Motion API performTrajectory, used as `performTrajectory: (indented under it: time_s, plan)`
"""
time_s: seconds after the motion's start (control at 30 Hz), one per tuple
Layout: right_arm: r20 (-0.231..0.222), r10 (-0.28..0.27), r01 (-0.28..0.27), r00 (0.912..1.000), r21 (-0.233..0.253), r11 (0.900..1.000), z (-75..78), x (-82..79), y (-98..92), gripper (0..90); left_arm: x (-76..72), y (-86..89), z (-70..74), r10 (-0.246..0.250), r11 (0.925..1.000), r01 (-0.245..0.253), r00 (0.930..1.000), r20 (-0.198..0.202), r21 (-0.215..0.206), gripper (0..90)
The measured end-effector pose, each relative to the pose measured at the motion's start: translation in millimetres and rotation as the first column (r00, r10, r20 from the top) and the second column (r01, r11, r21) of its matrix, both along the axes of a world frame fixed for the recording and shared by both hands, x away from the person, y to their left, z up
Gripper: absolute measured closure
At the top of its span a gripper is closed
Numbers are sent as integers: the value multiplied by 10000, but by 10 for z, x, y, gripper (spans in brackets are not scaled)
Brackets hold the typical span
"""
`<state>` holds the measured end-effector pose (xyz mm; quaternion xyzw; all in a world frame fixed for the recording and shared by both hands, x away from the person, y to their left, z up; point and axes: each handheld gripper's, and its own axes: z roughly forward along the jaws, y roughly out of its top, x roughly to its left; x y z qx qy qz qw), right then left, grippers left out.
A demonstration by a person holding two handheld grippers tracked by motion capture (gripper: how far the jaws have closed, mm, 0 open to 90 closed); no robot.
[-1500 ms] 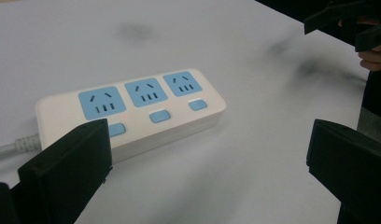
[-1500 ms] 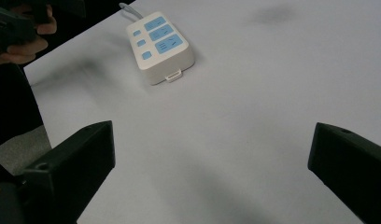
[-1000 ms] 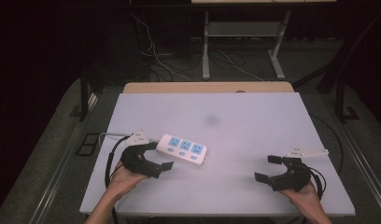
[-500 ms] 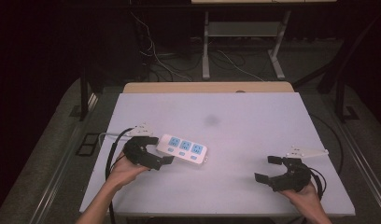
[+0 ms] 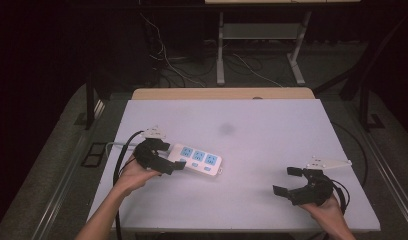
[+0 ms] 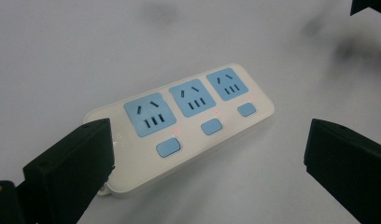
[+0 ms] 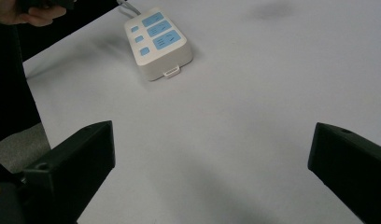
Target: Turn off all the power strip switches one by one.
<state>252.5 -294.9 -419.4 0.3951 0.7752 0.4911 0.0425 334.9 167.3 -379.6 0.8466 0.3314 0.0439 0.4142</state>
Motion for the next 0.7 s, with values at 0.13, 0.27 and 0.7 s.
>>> performTrajectory:
  time_s: [0.13,0.27,0.7]
  plan:
    - [-6,5,-5,10000,-17,10000,-2,3,2,5,49,1,-13,65,10000,-65,9999,-98,-1,37]
    - [-54,-13,12,10000,-40,10000,-7,5,7,5,85,-1,-24,24,9999,-22,9998,-184,121,108]
    - [-56,-8,7,10000,-189,9998,-21,9,17,5,153,18,-89,39,9989,-22,9994,-346,469,643]
